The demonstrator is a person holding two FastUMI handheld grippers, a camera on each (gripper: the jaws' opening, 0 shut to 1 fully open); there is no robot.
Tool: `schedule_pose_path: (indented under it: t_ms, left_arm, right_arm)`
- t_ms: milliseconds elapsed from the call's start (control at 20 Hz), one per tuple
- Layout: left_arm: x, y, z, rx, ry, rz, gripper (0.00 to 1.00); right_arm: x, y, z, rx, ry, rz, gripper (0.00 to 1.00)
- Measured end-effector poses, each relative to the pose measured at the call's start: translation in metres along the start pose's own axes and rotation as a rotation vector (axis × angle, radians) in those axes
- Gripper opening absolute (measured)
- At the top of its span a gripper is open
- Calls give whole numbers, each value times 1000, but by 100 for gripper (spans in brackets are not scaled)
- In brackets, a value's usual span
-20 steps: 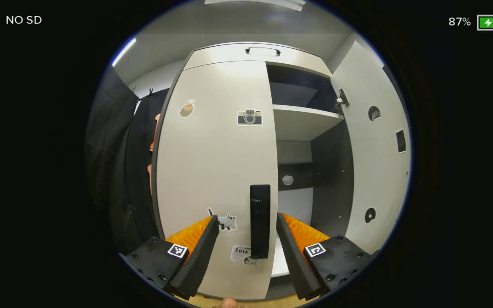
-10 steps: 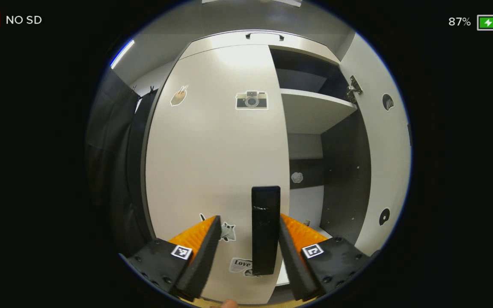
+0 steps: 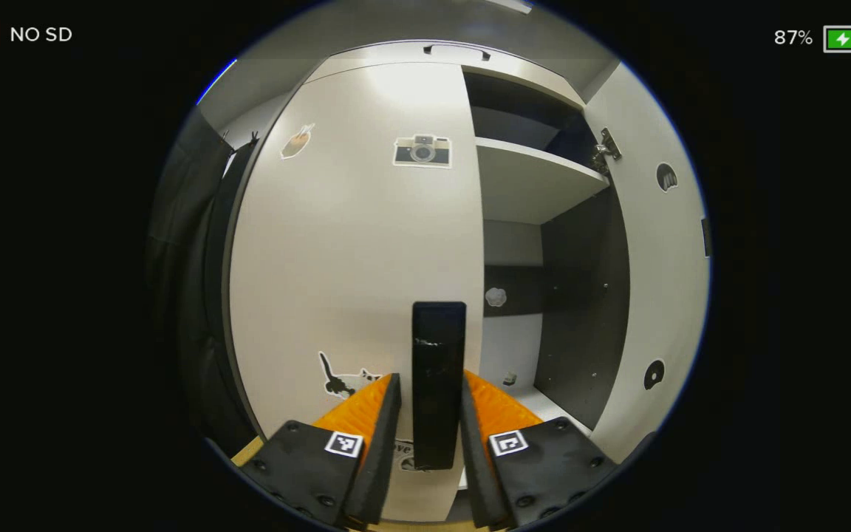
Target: Open the right door of the double-door shoe cabinet with the right hand, and open the left door with the left hand.
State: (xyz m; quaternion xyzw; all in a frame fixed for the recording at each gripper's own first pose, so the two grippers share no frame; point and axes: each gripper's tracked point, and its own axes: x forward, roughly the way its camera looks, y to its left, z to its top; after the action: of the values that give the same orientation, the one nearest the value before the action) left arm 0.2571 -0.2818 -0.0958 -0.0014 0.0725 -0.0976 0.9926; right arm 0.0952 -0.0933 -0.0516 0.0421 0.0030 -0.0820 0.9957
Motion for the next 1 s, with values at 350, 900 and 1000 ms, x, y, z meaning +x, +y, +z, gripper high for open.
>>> schedule_pose_path:
  t_ms: [350, 900, 1000]
  left_arm:
    - [-6, 1, -1, 14, -7, -35, 20]
    - [-12, 6, -4, 3, 4, -143, 8]
    - [-18, 8, -3, 6, 2, -151, 8]
  right_arm:
    - [-14, 22, 3, -43, 5, 41, 92]
    - [-39, 61, 18, -21, -11, 80, 92]
    - [-43, 66, 18, -15, -6, 87, 92]
